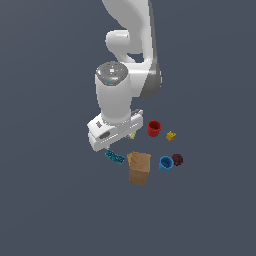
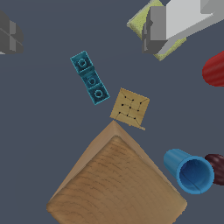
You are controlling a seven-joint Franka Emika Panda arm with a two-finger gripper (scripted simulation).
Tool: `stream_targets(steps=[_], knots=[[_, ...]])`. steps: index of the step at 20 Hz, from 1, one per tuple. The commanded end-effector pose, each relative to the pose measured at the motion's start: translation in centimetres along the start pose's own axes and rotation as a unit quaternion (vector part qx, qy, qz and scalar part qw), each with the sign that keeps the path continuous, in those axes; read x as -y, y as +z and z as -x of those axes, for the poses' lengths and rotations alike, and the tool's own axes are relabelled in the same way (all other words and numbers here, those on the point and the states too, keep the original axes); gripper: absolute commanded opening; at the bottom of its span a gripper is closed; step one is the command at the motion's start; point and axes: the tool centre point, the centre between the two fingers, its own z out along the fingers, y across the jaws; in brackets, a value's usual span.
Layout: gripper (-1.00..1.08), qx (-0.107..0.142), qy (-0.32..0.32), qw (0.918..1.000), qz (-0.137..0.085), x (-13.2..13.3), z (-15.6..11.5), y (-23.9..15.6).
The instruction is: Pick up a designated object from a clutter of objects.
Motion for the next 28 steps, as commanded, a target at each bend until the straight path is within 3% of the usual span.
stream_targets(steps=[1, 15, 22, 28], knots=[[1.00, 0.000, -0.033, 0.9994, 0.001, -0.4, 0.1, 1.4], [1.00, -0.004, -0.195, 0.9807, 0.003, -1.7, 1.2, 8.4], [1.00, -0.007, -0.234, 0.9722, 0.003, -1.9, 1.5, 10.0], [1.00, -0.007, -0.240, 0.9707, 0.003, -1.9, 1.5, 10.3]])
